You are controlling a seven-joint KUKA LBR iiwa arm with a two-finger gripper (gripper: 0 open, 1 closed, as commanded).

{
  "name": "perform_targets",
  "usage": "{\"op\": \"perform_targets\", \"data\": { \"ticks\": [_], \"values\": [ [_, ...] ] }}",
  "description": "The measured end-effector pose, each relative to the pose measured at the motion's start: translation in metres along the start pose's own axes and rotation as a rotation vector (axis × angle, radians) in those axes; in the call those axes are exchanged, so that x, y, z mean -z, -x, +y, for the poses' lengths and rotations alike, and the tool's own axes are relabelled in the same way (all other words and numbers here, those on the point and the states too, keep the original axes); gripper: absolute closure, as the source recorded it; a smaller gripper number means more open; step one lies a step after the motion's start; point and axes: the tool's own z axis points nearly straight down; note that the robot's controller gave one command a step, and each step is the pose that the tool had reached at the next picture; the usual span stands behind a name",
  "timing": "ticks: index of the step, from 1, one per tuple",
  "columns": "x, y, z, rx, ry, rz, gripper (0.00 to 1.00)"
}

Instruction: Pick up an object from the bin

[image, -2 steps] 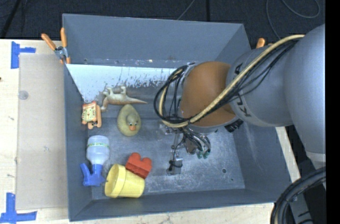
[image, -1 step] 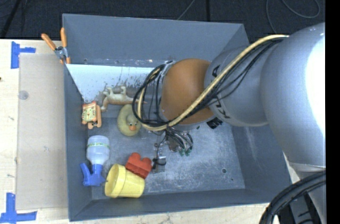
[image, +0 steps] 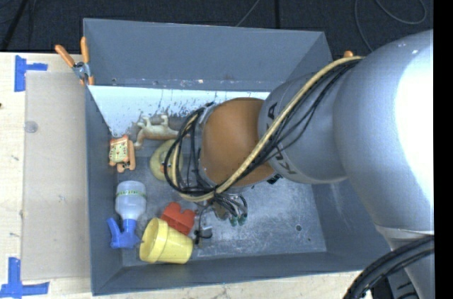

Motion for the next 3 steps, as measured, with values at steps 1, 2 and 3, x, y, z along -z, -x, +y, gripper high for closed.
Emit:
{"op": "perform_targets", "data": {
  "ticks": [1, 2, 3],
  "values": [
    [-0.004, -0.002, 0.047, 0.284, -0.003, 0.002, 1.00],
    [-0.004, -0.002, 0.047, 0.283, -0.003, 0.002, 1.00],
    [0.190, -0.009, 0.057, 0.350, -0.002, 0.005, 1.00]
  ]
}}
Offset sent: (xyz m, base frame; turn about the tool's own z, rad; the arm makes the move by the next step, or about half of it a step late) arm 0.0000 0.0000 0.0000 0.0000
